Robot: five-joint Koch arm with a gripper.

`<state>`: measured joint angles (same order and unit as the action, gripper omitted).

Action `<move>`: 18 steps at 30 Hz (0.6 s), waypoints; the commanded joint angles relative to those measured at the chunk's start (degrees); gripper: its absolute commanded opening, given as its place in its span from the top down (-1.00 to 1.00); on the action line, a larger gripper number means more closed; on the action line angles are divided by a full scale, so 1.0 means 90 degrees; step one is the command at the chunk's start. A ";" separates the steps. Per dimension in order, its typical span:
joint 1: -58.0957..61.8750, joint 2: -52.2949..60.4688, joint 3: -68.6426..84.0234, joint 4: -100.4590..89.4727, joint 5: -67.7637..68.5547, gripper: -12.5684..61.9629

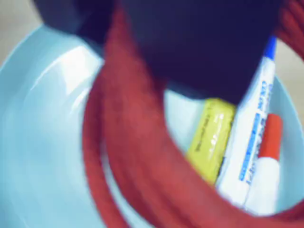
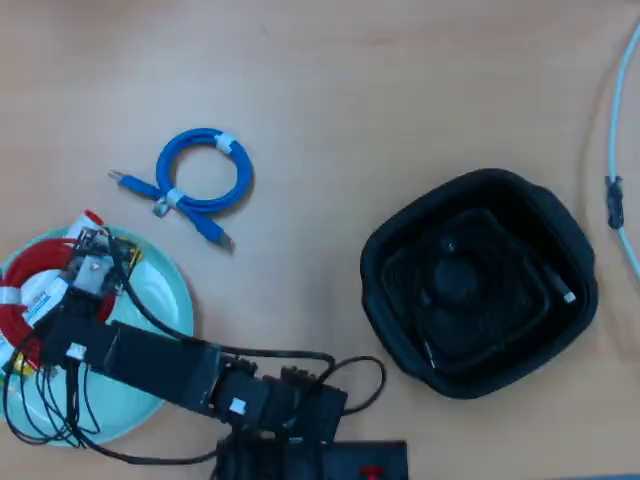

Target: Put a black charging cable in a black bowl and put a red charging cable in a green bowl

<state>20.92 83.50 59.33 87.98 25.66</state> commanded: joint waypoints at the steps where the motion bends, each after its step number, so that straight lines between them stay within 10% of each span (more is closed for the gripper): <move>1: -0.0098 0.0557 -0.0166 -0.0156 -0.0146 0.64; 9: -0.0098 0.0586 0.0156 -0.0156 -0.0166 0.10; 18: -0.0098 0.0586 0.0137 -0.0166 -0.0166 -0.07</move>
<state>20.65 85.08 63.19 87.80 25.49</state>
